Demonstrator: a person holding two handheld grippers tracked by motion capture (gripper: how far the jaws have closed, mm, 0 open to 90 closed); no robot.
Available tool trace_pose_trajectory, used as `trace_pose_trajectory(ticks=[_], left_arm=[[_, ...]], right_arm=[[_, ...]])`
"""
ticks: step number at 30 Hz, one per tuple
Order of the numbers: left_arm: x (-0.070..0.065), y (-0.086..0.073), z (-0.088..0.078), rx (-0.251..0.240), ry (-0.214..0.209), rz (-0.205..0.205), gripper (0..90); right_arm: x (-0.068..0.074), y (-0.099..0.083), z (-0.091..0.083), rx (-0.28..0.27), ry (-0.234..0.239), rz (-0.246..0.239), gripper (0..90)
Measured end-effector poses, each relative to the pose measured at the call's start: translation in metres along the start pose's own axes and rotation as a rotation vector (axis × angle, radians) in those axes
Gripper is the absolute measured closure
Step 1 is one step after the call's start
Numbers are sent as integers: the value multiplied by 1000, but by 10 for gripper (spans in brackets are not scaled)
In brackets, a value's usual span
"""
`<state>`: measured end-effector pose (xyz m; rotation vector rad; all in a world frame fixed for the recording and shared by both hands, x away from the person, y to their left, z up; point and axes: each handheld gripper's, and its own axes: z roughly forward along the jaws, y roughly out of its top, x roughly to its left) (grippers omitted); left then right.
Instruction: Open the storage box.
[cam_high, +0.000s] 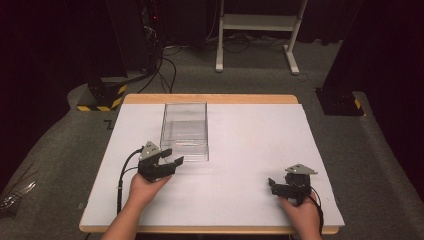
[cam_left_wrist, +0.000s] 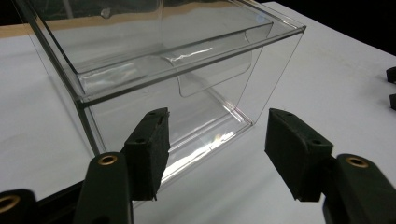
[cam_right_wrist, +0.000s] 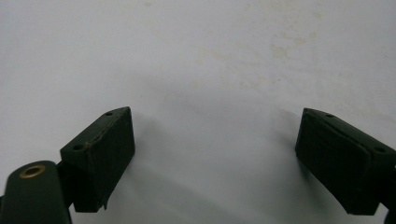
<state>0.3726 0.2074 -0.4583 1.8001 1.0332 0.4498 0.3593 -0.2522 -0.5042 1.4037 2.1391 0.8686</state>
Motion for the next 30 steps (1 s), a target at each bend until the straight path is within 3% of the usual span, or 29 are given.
trace_pose_trajectory(ticks=[3, 4, 6, 7, 8, 17, 30], left_arm=[[1, 2, 2, -5, -6, -8, 410], [-5, 3, 8, -79, -9, -101, 410], [0, 3, 9, -66, -16, -103, 414], [0, 3, 9, -66, -16, -103, 416], [8, 3, 7, -11, -16, -43, 416], [14, 3, 11, -46, -42, -61, 457], [14, 6, 21, -47, -47, -16, 570]], right_arm=[[0, 0, 0, 0, 0, 0, 119], [0, 0, 0, 0, 0, 0, 119], [0, 0, 0, 0, 0, 0, 119], [0, 0, 0, 0, 0, 0, 119], [0, 0, 0, 0, 0, 0, 119], [0, 0, 0, 0, 1, 1, 119], [0, 0, 0, 0, 1, 1, 119]])
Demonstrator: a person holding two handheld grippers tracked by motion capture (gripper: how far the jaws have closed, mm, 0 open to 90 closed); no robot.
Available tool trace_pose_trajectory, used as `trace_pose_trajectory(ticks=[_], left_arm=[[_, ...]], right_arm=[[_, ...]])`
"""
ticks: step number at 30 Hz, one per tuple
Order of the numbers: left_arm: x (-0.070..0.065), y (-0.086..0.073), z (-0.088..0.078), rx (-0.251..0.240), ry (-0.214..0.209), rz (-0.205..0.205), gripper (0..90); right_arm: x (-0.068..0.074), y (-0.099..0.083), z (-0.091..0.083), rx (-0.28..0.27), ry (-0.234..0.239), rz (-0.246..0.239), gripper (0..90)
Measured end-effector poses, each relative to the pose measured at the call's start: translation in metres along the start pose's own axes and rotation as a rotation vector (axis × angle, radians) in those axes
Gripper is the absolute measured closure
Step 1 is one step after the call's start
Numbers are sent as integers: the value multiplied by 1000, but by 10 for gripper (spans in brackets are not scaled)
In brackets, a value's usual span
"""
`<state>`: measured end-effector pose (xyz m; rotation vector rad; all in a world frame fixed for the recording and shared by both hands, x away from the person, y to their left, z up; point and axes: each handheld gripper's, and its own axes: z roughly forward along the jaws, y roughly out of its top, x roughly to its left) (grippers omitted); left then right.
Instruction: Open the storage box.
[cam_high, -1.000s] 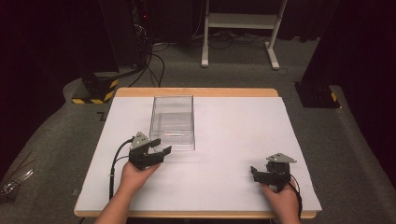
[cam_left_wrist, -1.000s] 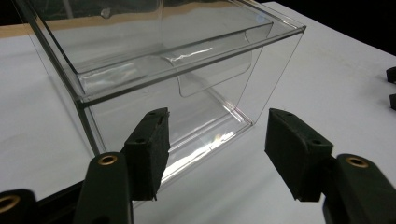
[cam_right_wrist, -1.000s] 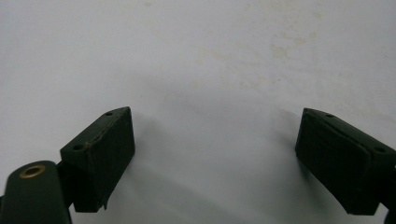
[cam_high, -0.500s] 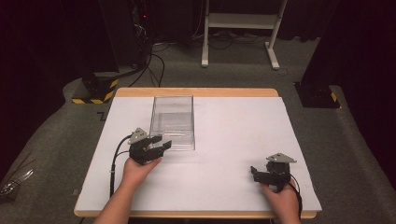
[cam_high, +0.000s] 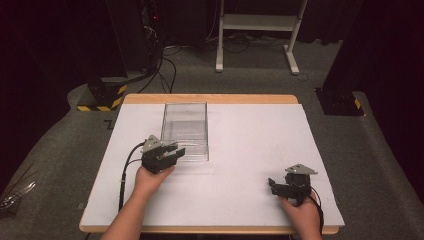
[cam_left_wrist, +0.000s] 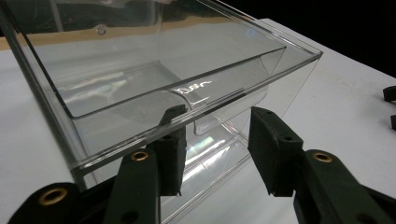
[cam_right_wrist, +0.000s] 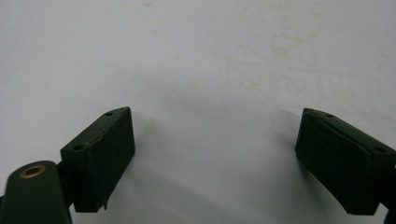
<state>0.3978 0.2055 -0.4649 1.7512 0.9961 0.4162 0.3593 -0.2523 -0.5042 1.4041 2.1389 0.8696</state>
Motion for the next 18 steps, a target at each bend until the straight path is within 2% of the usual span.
trace_pose_trajectory(ticks=[10, 14, 18], left_arm=[[5, -4, 1, -19, -7, 5, 654], [7, -6, 1, -30, -28, 2, 685], [7, -9, 1, -36, -36, 22, 715]], right_arm=[[0, 0, 0, 0, 0, 0, 119], [0, 0, 0, 0, -1, -1, 119], [0, 0, 0, 0, 0, -1, 120]])
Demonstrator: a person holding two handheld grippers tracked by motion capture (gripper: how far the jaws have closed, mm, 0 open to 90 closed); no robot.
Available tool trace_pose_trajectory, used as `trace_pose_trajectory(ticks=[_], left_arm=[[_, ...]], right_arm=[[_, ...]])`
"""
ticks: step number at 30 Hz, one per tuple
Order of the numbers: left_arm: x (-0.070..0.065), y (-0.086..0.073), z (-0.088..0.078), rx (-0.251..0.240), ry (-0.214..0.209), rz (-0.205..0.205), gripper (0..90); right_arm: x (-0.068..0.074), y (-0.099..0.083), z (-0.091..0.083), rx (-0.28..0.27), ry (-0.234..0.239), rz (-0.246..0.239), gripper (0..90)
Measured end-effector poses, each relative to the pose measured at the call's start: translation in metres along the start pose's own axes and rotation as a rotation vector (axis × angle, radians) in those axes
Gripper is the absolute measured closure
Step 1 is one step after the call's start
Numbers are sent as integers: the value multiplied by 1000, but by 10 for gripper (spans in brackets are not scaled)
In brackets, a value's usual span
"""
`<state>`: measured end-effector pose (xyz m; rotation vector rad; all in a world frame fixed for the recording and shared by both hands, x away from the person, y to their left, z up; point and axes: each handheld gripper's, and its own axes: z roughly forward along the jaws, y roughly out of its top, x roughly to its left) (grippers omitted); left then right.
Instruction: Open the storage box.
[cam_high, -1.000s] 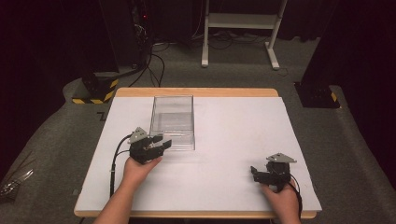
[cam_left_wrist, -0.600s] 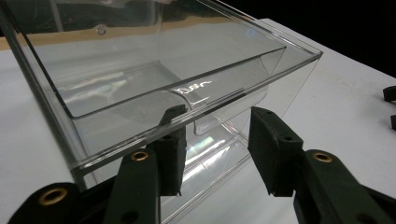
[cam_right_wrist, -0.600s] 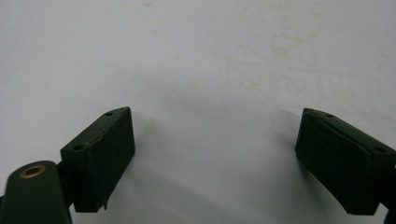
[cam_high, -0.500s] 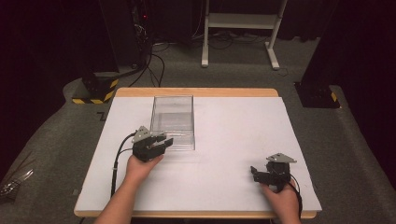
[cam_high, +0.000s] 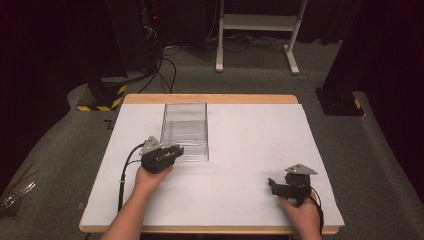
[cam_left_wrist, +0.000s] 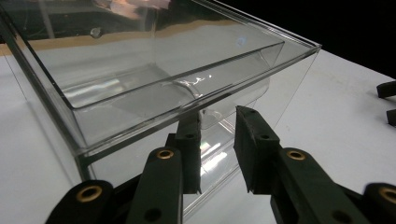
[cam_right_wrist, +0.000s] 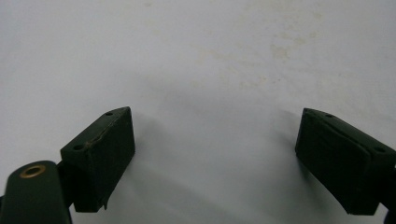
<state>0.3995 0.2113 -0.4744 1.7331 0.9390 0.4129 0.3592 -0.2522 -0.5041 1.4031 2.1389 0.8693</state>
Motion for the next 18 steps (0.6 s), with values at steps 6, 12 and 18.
trace_pose_trajectory(ticks=[6, 12, 18], left_arm=[[3, -4, -2, -21, -28, -5, 753], [6, -5, -3, -31, -39, -4, 774], [7, -7, -5, -40, -45, -17, 784]], right_arm=[[0, 0, 0, 0, -1, -1, 119], [0, 0, 0, 0, 0, 0, 119], [0, 0, 0, 0, 0, 0, 119]])
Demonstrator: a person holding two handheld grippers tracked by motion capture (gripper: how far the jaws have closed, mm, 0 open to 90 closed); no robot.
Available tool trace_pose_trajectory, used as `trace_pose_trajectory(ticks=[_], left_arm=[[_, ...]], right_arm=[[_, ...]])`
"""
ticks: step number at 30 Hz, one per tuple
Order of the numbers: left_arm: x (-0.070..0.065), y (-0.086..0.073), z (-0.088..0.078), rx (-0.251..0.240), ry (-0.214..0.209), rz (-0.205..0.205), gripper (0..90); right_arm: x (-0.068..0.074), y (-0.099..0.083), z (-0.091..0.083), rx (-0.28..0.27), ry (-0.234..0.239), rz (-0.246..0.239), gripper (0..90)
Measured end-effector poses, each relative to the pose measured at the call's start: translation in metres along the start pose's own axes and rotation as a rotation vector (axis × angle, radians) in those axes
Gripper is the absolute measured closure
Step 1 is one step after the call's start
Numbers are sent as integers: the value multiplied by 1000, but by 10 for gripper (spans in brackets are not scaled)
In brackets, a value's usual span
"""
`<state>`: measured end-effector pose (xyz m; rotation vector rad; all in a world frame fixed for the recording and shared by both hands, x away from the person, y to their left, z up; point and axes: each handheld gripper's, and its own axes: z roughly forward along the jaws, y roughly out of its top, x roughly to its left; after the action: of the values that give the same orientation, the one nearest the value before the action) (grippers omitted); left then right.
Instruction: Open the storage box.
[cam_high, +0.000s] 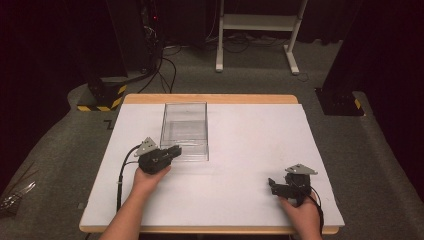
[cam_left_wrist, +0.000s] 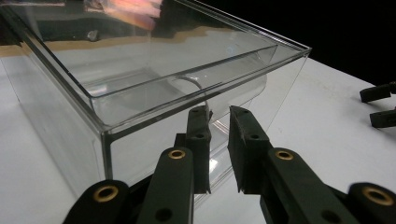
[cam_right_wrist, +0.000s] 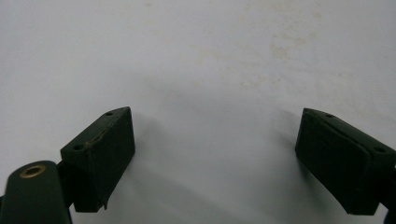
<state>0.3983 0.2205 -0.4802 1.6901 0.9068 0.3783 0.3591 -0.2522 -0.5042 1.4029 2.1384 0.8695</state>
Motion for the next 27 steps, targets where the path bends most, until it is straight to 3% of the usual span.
trace_pose_trajectory(ticks=[4, 7, 17, 27], left_arm=[[-1, 0, 0, -11, 3, 0, 767], [1, 4, -2, -57, -3, -40, 711], [6, 1, -2, -39, -43, -26, 790], [6, 1, -6, -34, -57, -7, 827]], right_arm=[[0, 0, 0, 0, 0, 0, 119], [0, 0, 0, 0, 0, 0, 119], [0, 0, 0, -1, 1, 0, 120], [0, 0, 0, -1, 1, 0, 121]])
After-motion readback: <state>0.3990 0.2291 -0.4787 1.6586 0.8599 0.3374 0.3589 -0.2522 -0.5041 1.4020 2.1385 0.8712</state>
